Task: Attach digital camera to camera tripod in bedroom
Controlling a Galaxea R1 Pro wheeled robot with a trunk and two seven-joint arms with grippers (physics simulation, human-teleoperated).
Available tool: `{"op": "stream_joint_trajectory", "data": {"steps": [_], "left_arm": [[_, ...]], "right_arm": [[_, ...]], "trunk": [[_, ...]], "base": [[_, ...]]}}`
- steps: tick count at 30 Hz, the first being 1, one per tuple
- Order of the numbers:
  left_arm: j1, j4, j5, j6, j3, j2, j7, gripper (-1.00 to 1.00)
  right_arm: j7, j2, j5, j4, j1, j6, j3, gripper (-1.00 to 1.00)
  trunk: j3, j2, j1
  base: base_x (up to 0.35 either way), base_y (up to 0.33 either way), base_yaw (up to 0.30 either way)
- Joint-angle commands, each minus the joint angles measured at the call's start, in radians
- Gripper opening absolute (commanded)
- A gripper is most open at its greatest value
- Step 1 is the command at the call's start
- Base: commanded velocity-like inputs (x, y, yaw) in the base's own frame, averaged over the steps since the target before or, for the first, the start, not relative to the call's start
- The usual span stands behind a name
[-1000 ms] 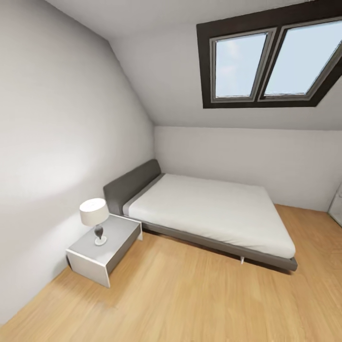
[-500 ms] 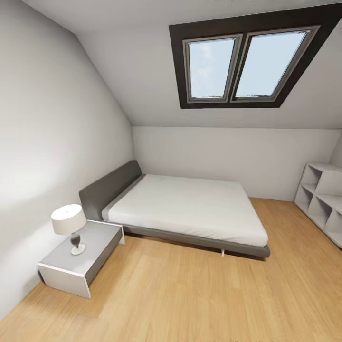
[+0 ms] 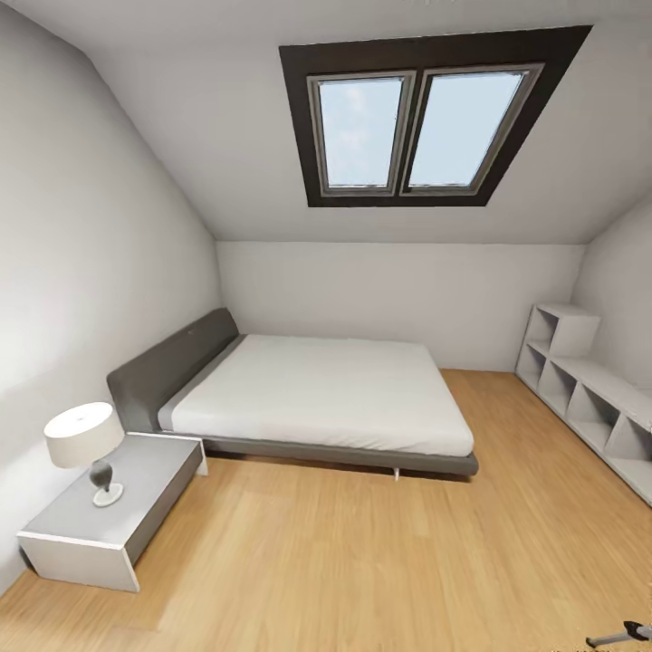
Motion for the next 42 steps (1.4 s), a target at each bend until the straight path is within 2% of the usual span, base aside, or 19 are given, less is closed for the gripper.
{"op": "stream_joint_trajectory", "data": {"steps": [1,17,42], "left_arm": [[0.0,0.0,-0.006,-0.003,0.008,-0.001,0.001,-1.0],[0.0,0.002,-0.012,0.001,0.005,-0.003,0.001,-1.0],[0.0,0.002,-0.013,0.0,0.005,-0.003,0.001,-1.0]], "right_arm": [[0.002,-0.001,0.008,0.003,-0.001,-0.004,-0.008,1.0],[0.002,-0.001,0.01,0.003,-0.001,-0.004,-0.005,1.0],[0.002,0.001,0.007,0.003,-0.001,-0.004,-0.005,1.0]], "trunk": [[0.0,-0.001,0.0],[0.0,-0.001,0.0],[0.0,-0.001,0.0]], "base": [[0.016,0.0,-0.063],[0.226,0.068,-0.015],[0.311,0.181,-0.006]]}}
